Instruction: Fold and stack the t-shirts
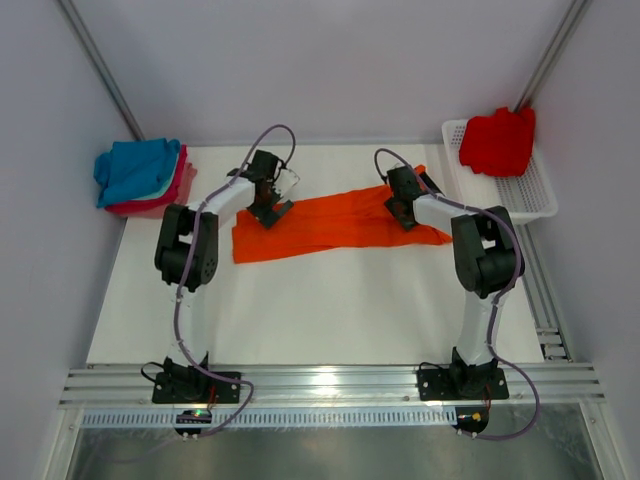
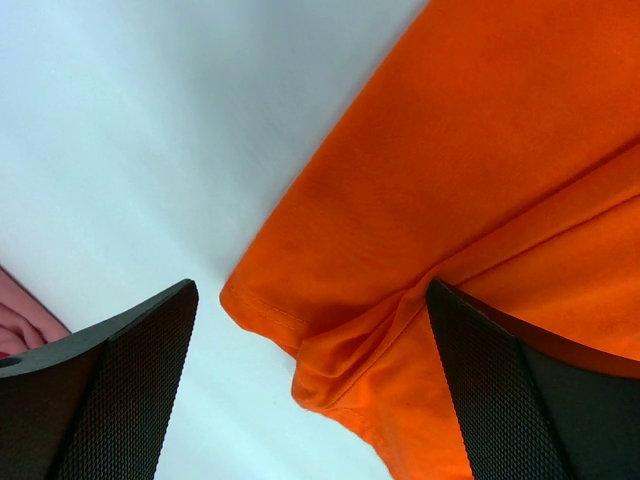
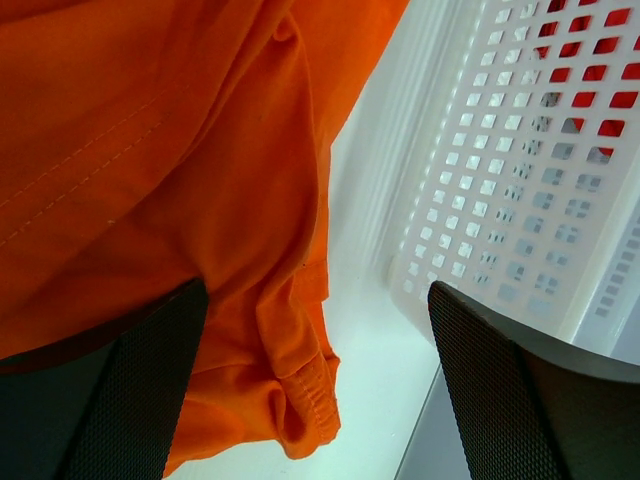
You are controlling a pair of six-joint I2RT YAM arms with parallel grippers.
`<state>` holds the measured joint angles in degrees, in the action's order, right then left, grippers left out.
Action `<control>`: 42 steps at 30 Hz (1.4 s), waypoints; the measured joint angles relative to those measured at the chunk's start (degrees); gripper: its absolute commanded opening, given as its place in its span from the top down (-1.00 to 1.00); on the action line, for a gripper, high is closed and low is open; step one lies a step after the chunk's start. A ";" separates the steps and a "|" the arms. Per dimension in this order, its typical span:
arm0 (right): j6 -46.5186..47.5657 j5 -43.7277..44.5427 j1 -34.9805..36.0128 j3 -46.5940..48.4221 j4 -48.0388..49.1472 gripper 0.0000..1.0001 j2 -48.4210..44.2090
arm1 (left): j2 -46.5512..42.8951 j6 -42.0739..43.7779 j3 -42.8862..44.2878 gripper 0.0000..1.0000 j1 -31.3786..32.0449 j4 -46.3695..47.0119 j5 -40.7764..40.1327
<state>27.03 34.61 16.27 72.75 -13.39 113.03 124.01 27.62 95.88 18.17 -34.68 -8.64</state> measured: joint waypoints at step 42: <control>-1.92 -1.68 2.27 36.06 -15.80 -0.92 21.46 | -20.65 -1.62 -21.90 -0.98 19.89 -13.57 8.59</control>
<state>25.10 32.93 18.55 108.81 -29.19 134.50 103.35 26.00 73.97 38.06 -48.25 -0.05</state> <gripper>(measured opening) 0.959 0.992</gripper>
